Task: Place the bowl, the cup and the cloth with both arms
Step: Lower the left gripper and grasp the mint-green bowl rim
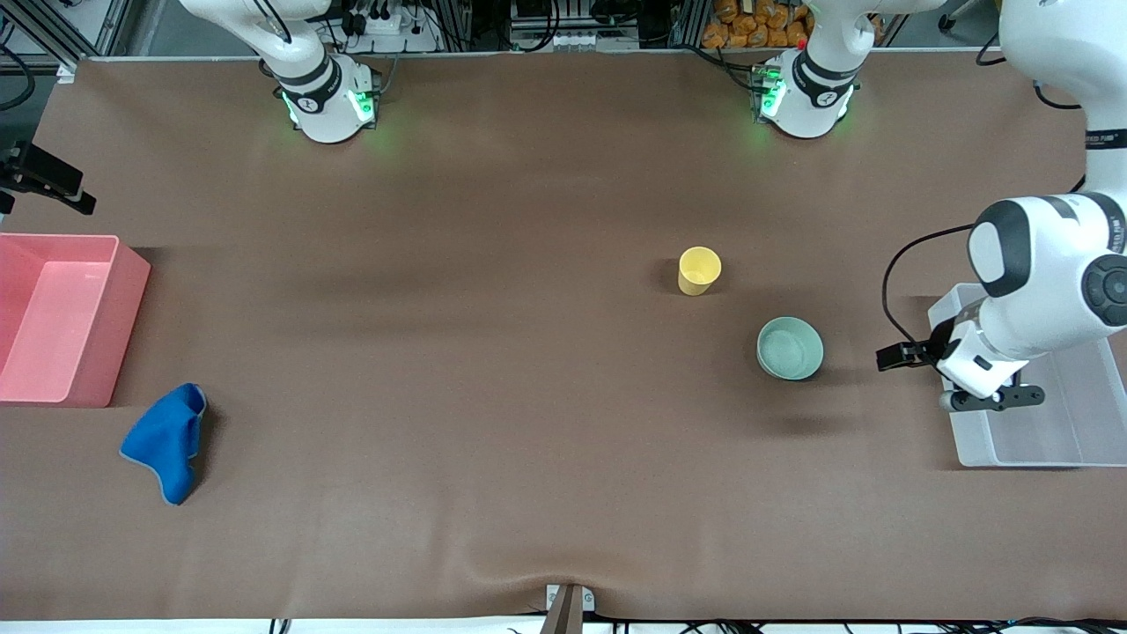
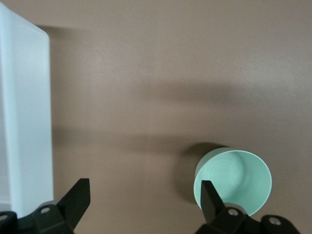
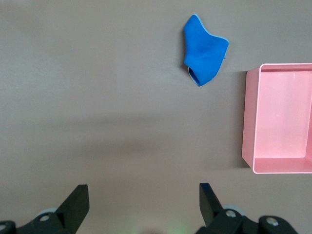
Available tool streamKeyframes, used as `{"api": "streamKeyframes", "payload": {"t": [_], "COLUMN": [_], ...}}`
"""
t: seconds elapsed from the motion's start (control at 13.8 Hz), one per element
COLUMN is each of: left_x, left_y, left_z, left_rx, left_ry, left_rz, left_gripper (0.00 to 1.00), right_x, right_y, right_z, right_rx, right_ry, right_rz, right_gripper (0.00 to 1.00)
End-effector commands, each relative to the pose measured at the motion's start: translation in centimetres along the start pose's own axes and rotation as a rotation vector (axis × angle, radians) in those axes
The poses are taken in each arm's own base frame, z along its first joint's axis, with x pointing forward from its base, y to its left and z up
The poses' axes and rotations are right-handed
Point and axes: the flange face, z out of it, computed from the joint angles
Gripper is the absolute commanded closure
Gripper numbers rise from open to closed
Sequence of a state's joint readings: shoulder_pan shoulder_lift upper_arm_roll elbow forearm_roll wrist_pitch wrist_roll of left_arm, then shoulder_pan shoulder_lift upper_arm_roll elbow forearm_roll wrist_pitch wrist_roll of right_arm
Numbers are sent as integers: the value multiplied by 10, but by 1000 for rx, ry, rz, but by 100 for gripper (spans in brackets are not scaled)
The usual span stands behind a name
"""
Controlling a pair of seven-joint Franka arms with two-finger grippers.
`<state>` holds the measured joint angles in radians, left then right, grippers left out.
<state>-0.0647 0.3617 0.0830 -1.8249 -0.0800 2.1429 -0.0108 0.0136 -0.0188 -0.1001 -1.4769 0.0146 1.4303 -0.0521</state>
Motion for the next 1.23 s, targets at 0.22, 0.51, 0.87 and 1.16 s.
{"api": "streamKeyframes", "payload": {"t": [0.22, 0.51, 0.87, 1.16], "left_x": [-27, -32, -32, -31], "left_y": [39, 56, 68, 61], "left_z": [60, 104, 123, 124], "left_rx": [-31, -19, -7, -8], "left_ry": [-15, -34, -21, -22], "left_rz": [-3, 8, -33, -47], "left_gripper": [0, 0, 46, 98], "right_x": [2, 10, 33, 57], "right_y": [-6, -9, -3, -2], "right_z": [-1, 11, 49, 78], "right_rx": [-16, -11, -25, -27], "right_ry": [-2, -23, -91, -88], "right_rz": [3, -2, 9, 11], "right_gripper": [0, 0, 0, 0]}}
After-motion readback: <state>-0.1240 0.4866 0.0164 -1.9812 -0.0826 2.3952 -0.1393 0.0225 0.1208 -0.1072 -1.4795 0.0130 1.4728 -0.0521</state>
